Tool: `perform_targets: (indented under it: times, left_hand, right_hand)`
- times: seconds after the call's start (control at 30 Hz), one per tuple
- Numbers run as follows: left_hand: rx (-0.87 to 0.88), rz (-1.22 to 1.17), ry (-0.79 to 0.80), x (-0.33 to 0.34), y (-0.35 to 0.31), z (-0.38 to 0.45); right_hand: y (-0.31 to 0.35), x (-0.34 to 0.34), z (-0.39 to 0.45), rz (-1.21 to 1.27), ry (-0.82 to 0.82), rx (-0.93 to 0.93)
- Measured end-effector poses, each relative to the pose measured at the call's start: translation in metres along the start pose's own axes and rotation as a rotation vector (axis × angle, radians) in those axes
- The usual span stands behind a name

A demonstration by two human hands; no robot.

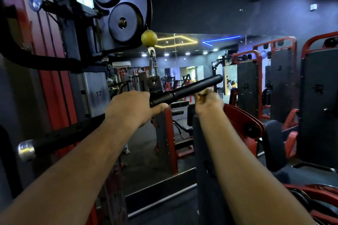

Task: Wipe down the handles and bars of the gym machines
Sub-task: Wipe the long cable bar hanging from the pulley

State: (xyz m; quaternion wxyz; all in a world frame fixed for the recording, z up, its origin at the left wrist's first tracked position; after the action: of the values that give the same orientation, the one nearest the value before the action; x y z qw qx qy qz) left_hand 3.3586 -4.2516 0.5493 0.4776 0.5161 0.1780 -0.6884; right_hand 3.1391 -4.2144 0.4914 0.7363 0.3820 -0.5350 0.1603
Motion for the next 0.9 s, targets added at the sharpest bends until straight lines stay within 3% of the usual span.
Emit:
perform_targets:
  times: [0.1,0.27,0.53,0.63,0.73,0.8,0.9]
  left_hand:
    - [-0.016,-0.024,0.014,0.005,0.000,0.003]
    - [-0.025,-0.020,-0.004,0.006,0.003,0.007]
    - [-0.007,-0.036,0.022,0.007,0.001,0.009]
    - [0.009,-0.044,0.036,0.005,0.002,0.008]
    - [0.021,-0.089,0.049,0.002,0.003,0.004]
    - [0.020,-0.099,0.053,0.002,0.005,0.001]
    - [0.018,-0.054,0.044,0.000,0.009,-0.001]
  right_hand:
    - [0.004,-0.001,0.005,0.016,0.051,0.002]
    - [-0.044,0.006,-0.024,-0.032,0.181,0.150]
    - [0.043,-0.009,0.040,-0.096,-0.067,-0.045]
    - [0.072,-0.011,0.057,-0.391,-0.108,-0.249]
    - [0.074,-0.004,0.045,-1.065,-0.067,-0.583]
    - [0.056,0.000,0.034,-1.342,0.092,-0.753]
    - [0.017,0.005,0.022,-1.595,0.510,-0.945]
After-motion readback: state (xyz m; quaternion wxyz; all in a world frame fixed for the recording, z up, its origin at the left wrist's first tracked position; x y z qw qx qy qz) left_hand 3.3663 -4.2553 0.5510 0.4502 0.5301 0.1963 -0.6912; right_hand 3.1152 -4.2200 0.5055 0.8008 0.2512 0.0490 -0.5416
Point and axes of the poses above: each hand's wrist, its own z-axis towards the middle knuckle, its own x-axis out of the palm, y = z × x, the point moved 6 cm from there along z, towards the middle knuckle, and after that the axes turned 12 degrees about y, right-handed, at the moved point
